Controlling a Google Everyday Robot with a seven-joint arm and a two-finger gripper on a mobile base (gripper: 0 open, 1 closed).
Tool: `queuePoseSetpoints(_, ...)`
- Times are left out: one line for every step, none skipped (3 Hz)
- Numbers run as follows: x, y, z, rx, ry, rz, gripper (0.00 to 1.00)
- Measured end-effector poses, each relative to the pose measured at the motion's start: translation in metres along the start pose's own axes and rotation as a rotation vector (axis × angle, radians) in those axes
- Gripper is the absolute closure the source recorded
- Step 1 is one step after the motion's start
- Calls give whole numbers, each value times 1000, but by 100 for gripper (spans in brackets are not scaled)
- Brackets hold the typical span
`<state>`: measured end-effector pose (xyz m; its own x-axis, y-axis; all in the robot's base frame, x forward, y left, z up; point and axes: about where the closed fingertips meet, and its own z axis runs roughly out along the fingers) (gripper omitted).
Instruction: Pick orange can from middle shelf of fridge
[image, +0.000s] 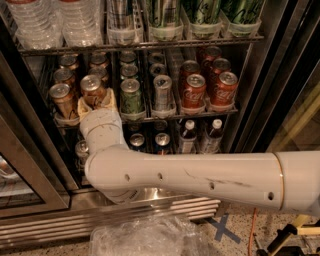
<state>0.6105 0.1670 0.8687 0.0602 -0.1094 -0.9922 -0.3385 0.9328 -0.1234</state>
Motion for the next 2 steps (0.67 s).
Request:
queuePoseSetpoints(-10, -2, -7, -5, -24, -22, 100)
queuePoseSetpoints(-18, -4, -17, -13, -39, -48, 100)
